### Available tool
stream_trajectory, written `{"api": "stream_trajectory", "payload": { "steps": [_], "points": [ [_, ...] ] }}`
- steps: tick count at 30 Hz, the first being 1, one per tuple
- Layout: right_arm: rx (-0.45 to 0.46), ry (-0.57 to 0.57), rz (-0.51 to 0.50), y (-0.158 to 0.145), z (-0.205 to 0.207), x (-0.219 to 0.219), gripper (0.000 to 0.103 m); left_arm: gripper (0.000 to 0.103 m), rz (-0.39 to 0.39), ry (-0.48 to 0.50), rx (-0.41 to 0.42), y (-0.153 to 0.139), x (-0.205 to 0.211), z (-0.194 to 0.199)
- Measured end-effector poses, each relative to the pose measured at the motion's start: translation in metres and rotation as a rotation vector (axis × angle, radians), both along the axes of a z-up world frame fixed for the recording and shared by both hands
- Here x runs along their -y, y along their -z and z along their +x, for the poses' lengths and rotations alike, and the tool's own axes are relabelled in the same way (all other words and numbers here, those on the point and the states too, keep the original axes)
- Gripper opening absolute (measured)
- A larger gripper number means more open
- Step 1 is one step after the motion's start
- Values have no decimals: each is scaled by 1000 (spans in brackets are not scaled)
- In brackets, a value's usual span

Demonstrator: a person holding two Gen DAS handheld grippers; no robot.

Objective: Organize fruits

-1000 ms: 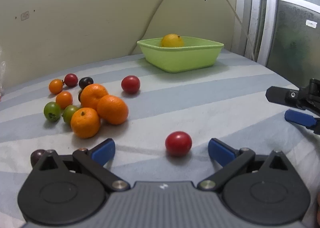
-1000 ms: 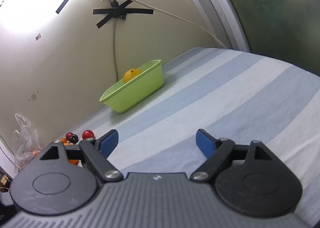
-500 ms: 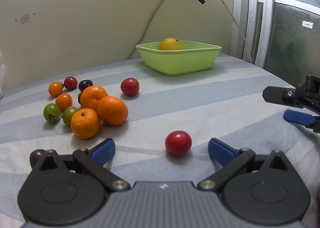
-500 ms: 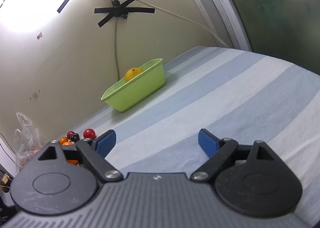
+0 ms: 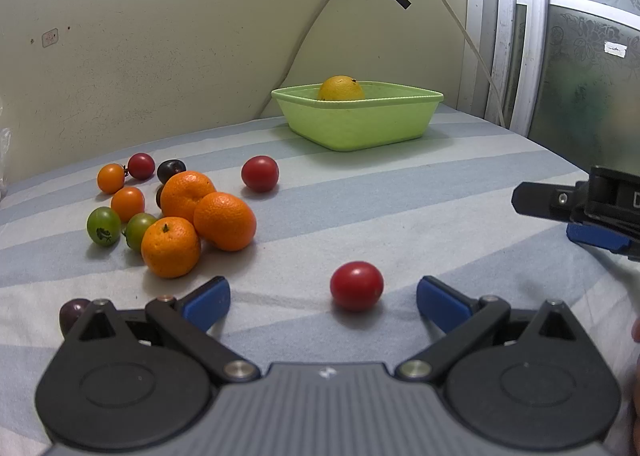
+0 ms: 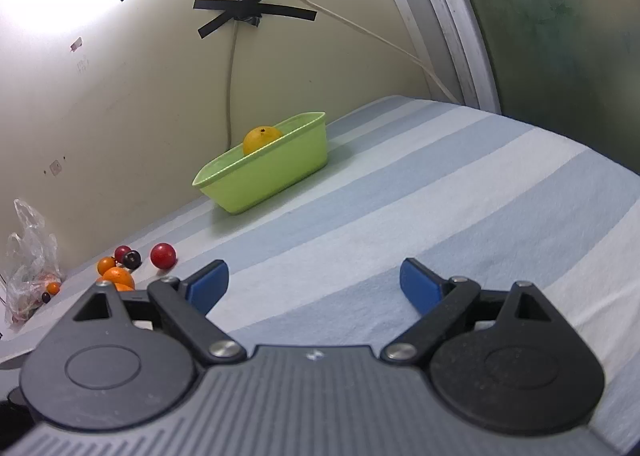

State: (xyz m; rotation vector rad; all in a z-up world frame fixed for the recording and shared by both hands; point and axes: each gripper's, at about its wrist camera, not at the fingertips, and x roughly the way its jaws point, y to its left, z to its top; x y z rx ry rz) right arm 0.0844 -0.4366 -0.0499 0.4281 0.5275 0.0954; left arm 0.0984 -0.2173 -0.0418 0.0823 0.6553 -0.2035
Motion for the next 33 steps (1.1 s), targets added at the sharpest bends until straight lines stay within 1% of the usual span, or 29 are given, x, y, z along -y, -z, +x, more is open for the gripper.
{"api": "stream_trajectory", "payload": {
  "steps": [8,23,28,33],
  "points": [
    [1,-7,5,-1,1,-1,98,103,0,-1,0,0,0,0],
    [22,-8,98,1,-2,9,98,103,-1,-4,0,1,0,0],
    [26,-7,107,2,-2,10,98,103,-1,-40,1,1,4,-3],
    [28,-6,100,1,-3,9,98,103,37,17,-26,-3,4,-13]
  ]
}}
